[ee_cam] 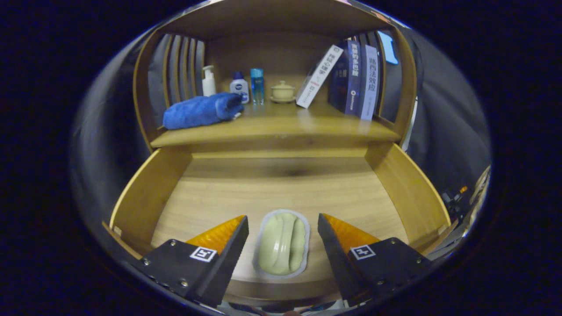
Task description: Pull open the drawer, take out the items inside it, and place them on the countertop above the cabinet.
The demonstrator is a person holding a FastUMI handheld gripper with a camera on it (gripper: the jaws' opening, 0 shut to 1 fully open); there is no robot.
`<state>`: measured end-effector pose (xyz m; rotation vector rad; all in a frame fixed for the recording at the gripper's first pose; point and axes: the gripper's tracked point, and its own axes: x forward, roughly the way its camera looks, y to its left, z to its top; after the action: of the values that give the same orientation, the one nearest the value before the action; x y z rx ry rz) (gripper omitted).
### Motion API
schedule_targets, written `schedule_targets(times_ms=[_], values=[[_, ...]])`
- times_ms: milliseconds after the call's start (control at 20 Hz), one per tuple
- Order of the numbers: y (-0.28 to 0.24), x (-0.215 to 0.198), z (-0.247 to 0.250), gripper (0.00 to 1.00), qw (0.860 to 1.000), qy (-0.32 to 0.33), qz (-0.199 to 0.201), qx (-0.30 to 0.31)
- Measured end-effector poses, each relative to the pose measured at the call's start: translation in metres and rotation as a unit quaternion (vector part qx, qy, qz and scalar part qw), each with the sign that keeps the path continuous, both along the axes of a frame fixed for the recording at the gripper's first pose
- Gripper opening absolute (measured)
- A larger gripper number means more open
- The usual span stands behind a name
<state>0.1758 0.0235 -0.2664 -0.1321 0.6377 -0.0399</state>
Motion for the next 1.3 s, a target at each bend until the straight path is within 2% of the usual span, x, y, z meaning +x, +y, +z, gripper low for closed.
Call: schedule_targets(times_ms=[50, 200, 400, 500, 550, 700, 1100, 1300], values=[[-0.002, 0.0, -0.001, 0.95, 1.0, 0.005, -0.007, 0.0], [-0.013, 0.005, -0.013, 0.68, 1.0, 0.016, -0.017, -0.018], [-0.001, 0.007, -0.022, 0.22, 0.999, 0.039, -0.006, 0.023], [0.001, 0.007, -0.023, 0.23, 0.998, 0.047, 0.004, 0.031], [0.002, 0.009, -0.021, 0.16, 0.998, 0.046, 0.004, 0.033], [0.007, 0.008, -0.021, 0.16, 0.998, 0.036, 0.021, 0.044], [0.024, 0.01, 0.05, 0.16, 0.992, -0.078, 0.051, 0.083], [0.029, 0.014, 0.111, 0.16, 0.98, -0.161, 0.062, 0.097]])
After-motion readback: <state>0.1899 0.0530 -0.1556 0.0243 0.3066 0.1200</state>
